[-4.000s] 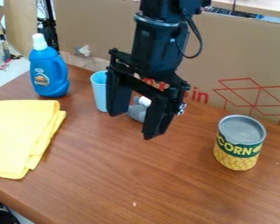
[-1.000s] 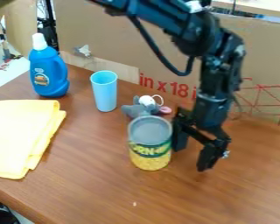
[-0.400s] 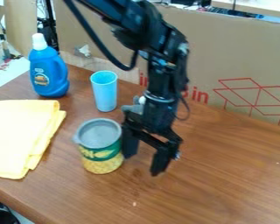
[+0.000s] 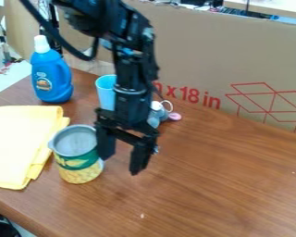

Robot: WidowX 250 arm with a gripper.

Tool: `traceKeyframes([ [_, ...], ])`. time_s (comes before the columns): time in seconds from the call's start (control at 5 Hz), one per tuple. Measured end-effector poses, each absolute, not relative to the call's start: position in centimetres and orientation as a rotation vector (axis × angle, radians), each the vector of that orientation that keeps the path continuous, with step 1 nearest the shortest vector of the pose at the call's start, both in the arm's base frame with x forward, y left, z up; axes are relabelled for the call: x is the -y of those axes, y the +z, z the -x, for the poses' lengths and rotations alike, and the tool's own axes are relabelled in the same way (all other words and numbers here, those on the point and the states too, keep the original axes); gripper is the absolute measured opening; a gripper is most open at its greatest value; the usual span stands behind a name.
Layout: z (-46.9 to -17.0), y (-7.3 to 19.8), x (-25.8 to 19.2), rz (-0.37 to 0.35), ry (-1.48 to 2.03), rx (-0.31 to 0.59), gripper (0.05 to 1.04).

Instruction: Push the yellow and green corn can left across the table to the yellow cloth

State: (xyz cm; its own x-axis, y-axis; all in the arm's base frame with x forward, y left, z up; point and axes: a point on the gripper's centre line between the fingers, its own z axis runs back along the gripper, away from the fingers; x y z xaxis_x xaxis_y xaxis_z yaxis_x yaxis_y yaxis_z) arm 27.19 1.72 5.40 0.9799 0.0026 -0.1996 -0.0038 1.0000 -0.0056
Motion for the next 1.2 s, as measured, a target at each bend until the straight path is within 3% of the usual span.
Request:
traceKeyframes([
  [0.2,-25.9,5.2,-3.2,0.032,0.075,-0.208,1.001],
  [0.4,-26.4,6.3,-3.1,0.051,0.066,-0.176,1.001],
  [0.8,-30.6,10.7,0.1,0.071,-0.069,-0.065,1.001],
  [1.0,-30.4,11.8,-0.3,0.022,-0.038,-0.094,1.001],
  [1.2,-29.4,13.6,-0.8,-0.021,0.044,-0.052,1.001],
])
